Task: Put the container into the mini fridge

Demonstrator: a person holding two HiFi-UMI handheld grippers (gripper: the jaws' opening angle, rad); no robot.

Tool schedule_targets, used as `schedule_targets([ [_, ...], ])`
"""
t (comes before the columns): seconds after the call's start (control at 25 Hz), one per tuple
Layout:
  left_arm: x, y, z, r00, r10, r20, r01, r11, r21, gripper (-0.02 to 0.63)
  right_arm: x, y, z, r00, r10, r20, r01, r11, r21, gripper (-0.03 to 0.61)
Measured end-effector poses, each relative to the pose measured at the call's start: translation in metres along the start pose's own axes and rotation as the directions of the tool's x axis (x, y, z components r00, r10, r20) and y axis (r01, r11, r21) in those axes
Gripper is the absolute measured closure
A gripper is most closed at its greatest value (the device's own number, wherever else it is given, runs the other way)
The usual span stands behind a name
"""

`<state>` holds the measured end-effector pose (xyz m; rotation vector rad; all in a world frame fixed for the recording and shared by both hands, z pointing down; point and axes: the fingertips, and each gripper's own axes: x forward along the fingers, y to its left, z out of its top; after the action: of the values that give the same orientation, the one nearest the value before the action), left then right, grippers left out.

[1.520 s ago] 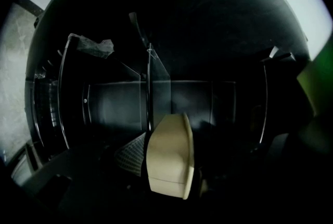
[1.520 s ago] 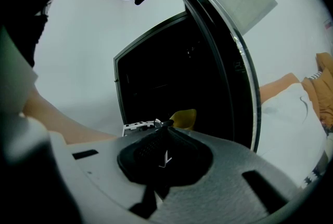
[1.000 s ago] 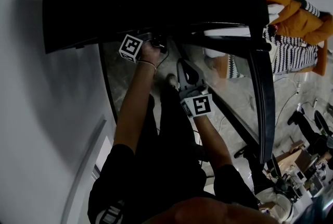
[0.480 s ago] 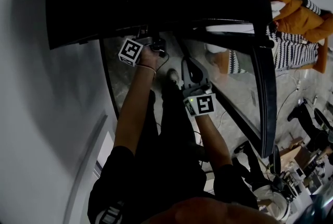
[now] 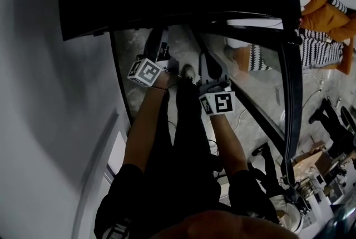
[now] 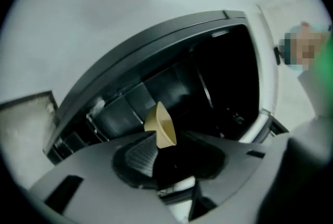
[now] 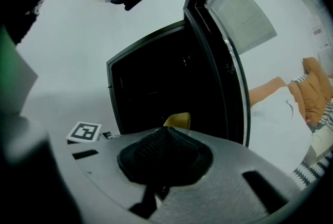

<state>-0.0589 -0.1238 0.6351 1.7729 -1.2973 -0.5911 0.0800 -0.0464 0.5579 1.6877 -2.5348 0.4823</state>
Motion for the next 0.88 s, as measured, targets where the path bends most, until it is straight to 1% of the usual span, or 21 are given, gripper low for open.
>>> schedule_targets([
  [0.08, -0.012, -0.010, 0.008, 1.000, -0.017, -0.003, 0.017, 0.997, 0.074, 0.522, 0.006, 0.002, 0.001, 1.000, -0.007, 0.011, 0.007, 1.000, -0.004, 0.577],
  [0.12, -0.019, -0.015, 0.012, 1.000, -0.024, -0.007, 0.024, 0.993, 0.114, 0.541, 0.009, 0.003, 0.002, 1.000, -0.012, 0.017, 0.012, 1.000, -0.006, 0.577],
  [0.2, -0.033, -0.027, 0.021, 0.999, -0.030, -0.026, 0.035, 0.976, 0.213, 0.561, 0.015, 0.004, 0.003, 0.999, -0.025, 0.029, 0.025, 1.000, -0.012, 0.577],
  [0.24, -0.038, -0.036, 0.026, 0.999, -0.026, -0.039, 0.035, 0.963, 0.268, 0.573, 0.019, 0.004, 0.004, 0.999, -0.030, 0.036, 0.031, 0.999, -0.015, 0.577],
  [0.28, -0.042, -0.043, 0.032, 0.999, -0.021, -0.045, 0.034, 0.946, 0.323, 0.584, 0.023, 0.004, 0.004, 0.998, -0.036, 0.041, 0.037, 0.999, -0.019, 0.577],
  [0.36, -0.049, -0.053, 0.045, 1.000, -0.010, -0.028, 0.021, 0.905, 0.424, 0.600, 0.032, 0.005, 0.002, 0.998, -0.047, 0.048, 0.048, 0.999, -0.023, 0.577],
  [0.44, -0.056, -0.058, 0.056, 1.000, 0.006, 0.009, -0.010, 0.863, 0.506, 0.609, 0.040, 0.005, -0.001, 0.997, -0.054, 0.048, 0.056, 0.998, -0.026, 0.577],
  [0.52, -0.065, -0.062, 0.068, 0.998, 0.024, 0.059, -0.054, 0.814, 0.579, 0.609, 0.045, 0.006, -0.006, 0.998, -0.056, 0.043, 0.057, 0.998, -0.033, 0.577],
  [0.56, -0.069, -0.065, 0.074, 0.996, 0.028, 0.086, -0.074, 0.790, 0.609, 0.609, 0.048, 0.007, -0.008, 0.998, -0.055, 0.041, 0.057, 0.998, -0.037, 0.577],
  [0.64, -0.078, -0.072, 0.087, 0.992, 0.017, 0.123, -0.093, 0.758, 0.646, 0.609, 0.053, 0.009, -0.013, 0.998, -0.055, 0.043, 0.057, 0.997, -0.042, 0.577],
  [0.76, -0.087, -0.086, 0.100, 0.989, -0.015, 0.147, -0.090, 0.724, 0.684, 0.609, 0.065, 0.009, -0.020, 0.997, -0.063, 0.040, 0.065, 0.997, -0.039, 0.577],
  [0.88, -0.092, -0.093, 0.102, 0.988, -0.029, 0.150, -0.086, 0.707, 0.701, 0.609, 0.079, 0.005, -0.031, 0.997, -0.069, 0.029, 0.070, 0.997, -0.037, 0.575],
])
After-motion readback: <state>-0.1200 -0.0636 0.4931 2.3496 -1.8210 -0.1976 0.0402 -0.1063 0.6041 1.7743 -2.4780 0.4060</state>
